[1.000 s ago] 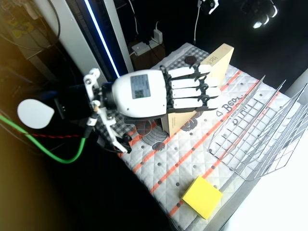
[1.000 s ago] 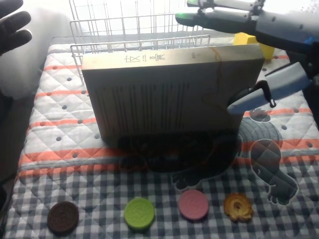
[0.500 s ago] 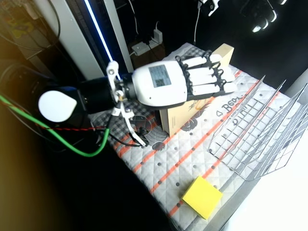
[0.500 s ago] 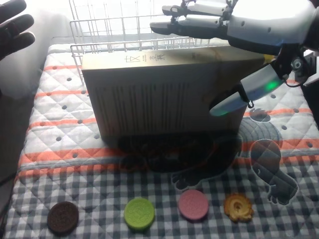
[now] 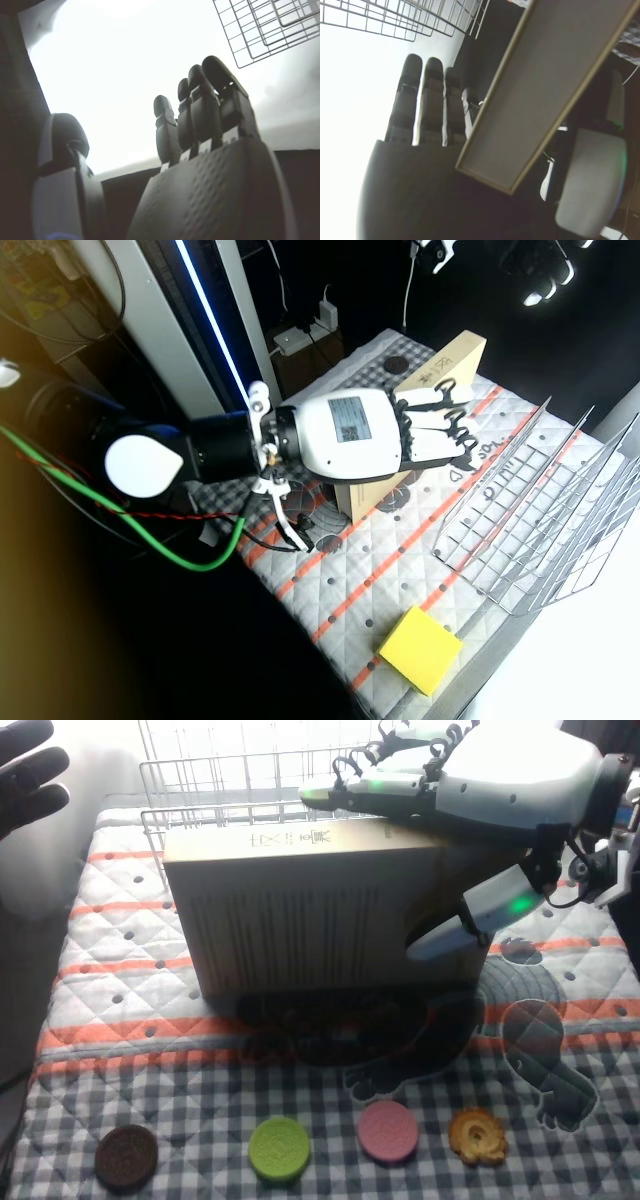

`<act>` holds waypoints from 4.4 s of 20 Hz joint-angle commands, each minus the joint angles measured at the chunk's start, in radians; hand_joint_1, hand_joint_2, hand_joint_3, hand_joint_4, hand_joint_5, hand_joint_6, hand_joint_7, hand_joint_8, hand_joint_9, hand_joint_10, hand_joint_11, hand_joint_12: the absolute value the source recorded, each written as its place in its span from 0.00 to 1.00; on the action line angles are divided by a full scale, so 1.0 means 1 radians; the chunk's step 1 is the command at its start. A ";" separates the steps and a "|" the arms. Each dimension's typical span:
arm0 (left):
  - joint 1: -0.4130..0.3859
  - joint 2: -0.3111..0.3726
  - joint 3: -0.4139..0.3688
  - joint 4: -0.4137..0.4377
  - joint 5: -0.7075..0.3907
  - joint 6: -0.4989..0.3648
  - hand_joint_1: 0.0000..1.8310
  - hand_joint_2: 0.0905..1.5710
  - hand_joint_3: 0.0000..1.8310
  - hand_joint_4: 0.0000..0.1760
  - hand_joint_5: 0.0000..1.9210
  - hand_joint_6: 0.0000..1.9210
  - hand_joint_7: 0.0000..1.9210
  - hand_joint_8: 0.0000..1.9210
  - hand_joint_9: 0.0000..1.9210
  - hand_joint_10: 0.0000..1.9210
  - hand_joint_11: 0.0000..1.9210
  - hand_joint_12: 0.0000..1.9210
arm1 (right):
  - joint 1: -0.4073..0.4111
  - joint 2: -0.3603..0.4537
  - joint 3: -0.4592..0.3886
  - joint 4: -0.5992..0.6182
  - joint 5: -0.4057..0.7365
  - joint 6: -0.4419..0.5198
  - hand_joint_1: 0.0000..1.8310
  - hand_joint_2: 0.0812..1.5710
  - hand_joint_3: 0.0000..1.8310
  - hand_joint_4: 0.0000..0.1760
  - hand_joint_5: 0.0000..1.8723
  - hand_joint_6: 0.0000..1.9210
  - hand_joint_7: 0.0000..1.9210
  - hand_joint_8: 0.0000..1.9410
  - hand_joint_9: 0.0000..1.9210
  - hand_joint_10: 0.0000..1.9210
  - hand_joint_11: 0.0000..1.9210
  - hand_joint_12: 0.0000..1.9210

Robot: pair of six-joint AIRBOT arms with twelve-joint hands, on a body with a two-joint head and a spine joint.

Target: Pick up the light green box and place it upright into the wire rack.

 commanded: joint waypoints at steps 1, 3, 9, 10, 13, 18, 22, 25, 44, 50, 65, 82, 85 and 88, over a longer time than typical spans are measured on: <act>-0.012 -0.003 0.004 -0.020 -0.129 -0.009 0.47 0.51 0.00 0.64 0.25 0.00 0.18 0.00 0.19 0.00 0.00 0.55 | -0.003 0.003 0.003 0.045 0.077 0.003 0.44 0.52 0.00 0.55 0.09 0.00 0.18 0.00 0.23 0.01 0.01 0.60; -0.012 -0.003 0.004 -0.020 -0.130 -0.009 0.45 0.53 0.00 0.61 0.25 0.00 0.18 0.00 0.20 0.00 0.00 0.56 | -0.021 0.003 0.003 0.055 0.077 0.011 0.48 0.53 0.00 0.08 0.14 0.01 0.22 0.22 0.15 0.64 0.11 0.89; -0.011 -0.005 0.004 -0.023 -0.132 -0.009 0.46 0.53 0.00 0.64 0.25 0.00 0.19 0.00 0.21 0.00 0.00 0.57 | -0.064 -0.011 0.036 0.089 0.078 0.061 0.63 0.59 0.00 0.00 0.47 0.01 0.47 0.06 0.35 0.52 0.27 0.86; -0.011 -0.005 0.004 -0.023 -0.134 -0.009 0.46 0.53 0.00 0.60 0.26 0.00 0.20 0.00 0.22 0.01 0.00 0.57 | -0.065 -0.015 0.042 0.089 0.078 0.070 0.66 0.60 0.00 0.00 0.50 0.02 0.54 0.08 0.46 0.59 0.41 0.87; -0.011 -0.006 0.004 -0.024 -0.134 -0.009 0.45 0.54 0.00 0.64 0.26 0.00 0.20 0.00 0.22 0.00 0.01 0.57 | -0.071 -0.031 0.072 0.089 0.079 0.123 0.70 0.65 0.00 0.00 0.55 0.39 0.64 0.39 0.66 0.64 0.62 0.85; -0.011 -0.008 0.006 -0.027 -0.131 -0.009 0.43 0.55 0.00 0.67 0.26 0.00 0.21 0.00 0.22 0.01 0.01 0.57 | -0.078 -0.031 0.073 0.088 0.119 0.152 0.70 0.63 0.00 0.00 0.60 0.34 0.66 0.32 0.64 0.58 0.57 0.86; -0.011 -0.009 0.007 -0.028 -0.130 -0.009 0.41 0.55 0.00 0.80 0.25 0.00 0.20 0.00 0.21 0.00 0.04 0.49 | -0.018 -0.014 0.057 0.055 0.147 0.152 0.70 0.65 0.00 0.00 0.64 0.20 0.58 0.53 0.53 0.65 0.46 0.84; -0.011 -0.013 0.009 -0.028 -0.128 -0.009 0.39 0.56 0.00 0.77 0.25 0.00 0.20 0.00 0.21 0.00 0.03 0.50 | 0.048 -0.004 0.056 0.030 0.153 0.152 0.69 0.67 0.00 0.00 0.59 0.29 0.55 0.57 0.51 0.73 0.46 0.88; -0.012 -0.011 0.005 -0.026 -0.129 -0.009 0.38 0.58 0.00 0.78 0.23 0.00 0.18 0.00 0.20 0.00 0.04 0.44 | 0.345 -0.051 0.172 -0.062 -0.005 0.146 0.70 0.64 0.00 0.00 0.54 0.47 0.70 0.19 0.79 0.00 0.69 0.36; -0.016 -0.013 0.007 -0.026 -0.123 -0.009 0.38 0.57 0.00 0.76 0.24 0.01 0.19 0.00 0.20 0.00 0.05 0.44 | 0.340 -0.101 0.219 -0.032 -0.035 0.146 0.70 0.64 0.00 0.00 0.55 0.46 0.69 0.22 0.80 0.01 0.72 0.34; -0.025 -0.023 0.015 -0.022 -0.111 -0.009 0.40 0.57 0.00 0.81 0.23 0.00 0.19 0.00 0.20 0.00 0.03 0.45 | 0.264 -0.186 0.310 0.069 -0.064 0.146 0.69 0.64 0.00 0.00 0.57 0.43 0.69 0.22 0.81 0.00 0.79 0.23; -0.036 -0.032 0.023 -0.014 -0.106 -0.009 0.40 0.56 0.00 0.59 0.25 0.00 0.19 0.00 0.21 0.00 0.04 0.47 | 0.234 -0.244 0.369 0.086 -0.095 0.146 0.70 0.63 0.00 0.00 0.56 0.44 0.74 0.13 0.82 0.00 0.79 0.25; -0.037 -0.034 0.024 -0.012 -0.104 -0.009 0.40 0.56 0.00 0.53 0.26 0.00 0.20 0.00 0.22 0.00 0.04 0.48 | 0.233 -0.246 0.370 0.085 -0.095 0.146 0.70 0.63 0.00 0.00 0.56 0.44 0.73 0.13 0.82 0.00 0.79 0.25; -0.038 -0.034 0.024 -0.012 -0.104 -0.009 0.42 0.56 0.00 0.53 0.26 0.00 0.20 0.00 0.21 0.00 0.03 0.48 | 0.230 -0.246 0.373 0.085 -0.096 0.146 0.70 0.64 0.00 0.00 0.56 0.44 0.73 0.13 0.82 0.00 0.78 0.24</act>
